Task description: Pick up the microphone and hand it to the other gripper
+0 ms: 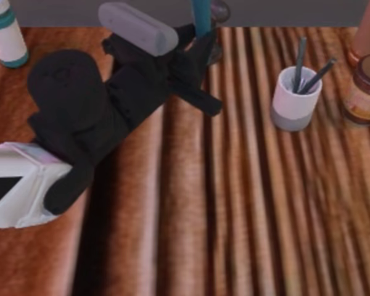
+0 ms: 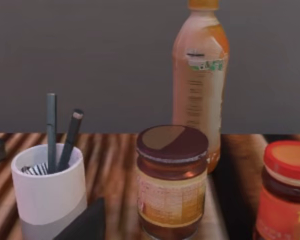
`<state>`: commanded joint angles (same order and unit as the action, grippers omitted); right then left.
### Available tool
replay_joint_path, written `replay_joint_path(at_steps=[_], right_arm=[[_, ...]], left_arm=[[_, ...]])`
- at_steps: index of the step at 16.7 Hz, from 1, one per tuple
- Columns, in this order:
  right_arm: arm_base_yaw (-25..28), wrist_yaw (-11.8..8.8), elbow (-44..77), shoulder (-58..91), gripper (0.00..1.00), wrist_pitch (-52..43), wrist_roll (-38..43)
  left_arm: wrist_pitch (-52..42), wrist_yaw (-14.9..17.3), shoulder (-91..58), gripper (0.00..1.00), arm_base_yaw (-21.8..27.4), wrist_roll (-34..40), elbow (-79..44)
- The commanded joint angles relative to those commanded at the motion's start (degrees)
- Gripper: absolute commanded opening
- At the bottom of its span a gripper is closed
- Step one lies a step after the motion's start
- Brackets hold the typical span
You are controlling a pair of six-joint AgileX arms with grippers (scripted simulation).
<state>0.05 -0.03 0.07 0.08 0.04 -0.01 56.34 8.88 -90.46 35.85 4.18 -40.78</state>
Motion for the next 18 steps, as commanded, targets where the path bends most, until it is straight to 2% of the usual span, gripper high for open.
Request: replay_joint_path(at_steps=[2, 5, 14, 18], right_arm=[[1.1, -0.6, 1.5, 1.9, 1.00, 0.9, -0.1], [4.7, -2.7, 6.8, 9.2, 1.00, 4.1, -0.5], [21.2, -12.1, 28.9, 49.1, 1.00, 16.9, -2.4], [27.3, -15.7, 37.5, 62.4, 1.00, 22.0, -2.9]], left_arm=[[0.0, 0.0, 0.0, 0.00, 0.0, 0.0, 0.0], [0.0, 0.0, 0.0, 0.00, 0.0, 0.0, 0.0], [0.0, 0.0, 0.0, 0.00, 0.0, 0.0, 0.0], [0.0, 0.0, 0.0, 0.00, 0.0, 0.0, 0.0]])
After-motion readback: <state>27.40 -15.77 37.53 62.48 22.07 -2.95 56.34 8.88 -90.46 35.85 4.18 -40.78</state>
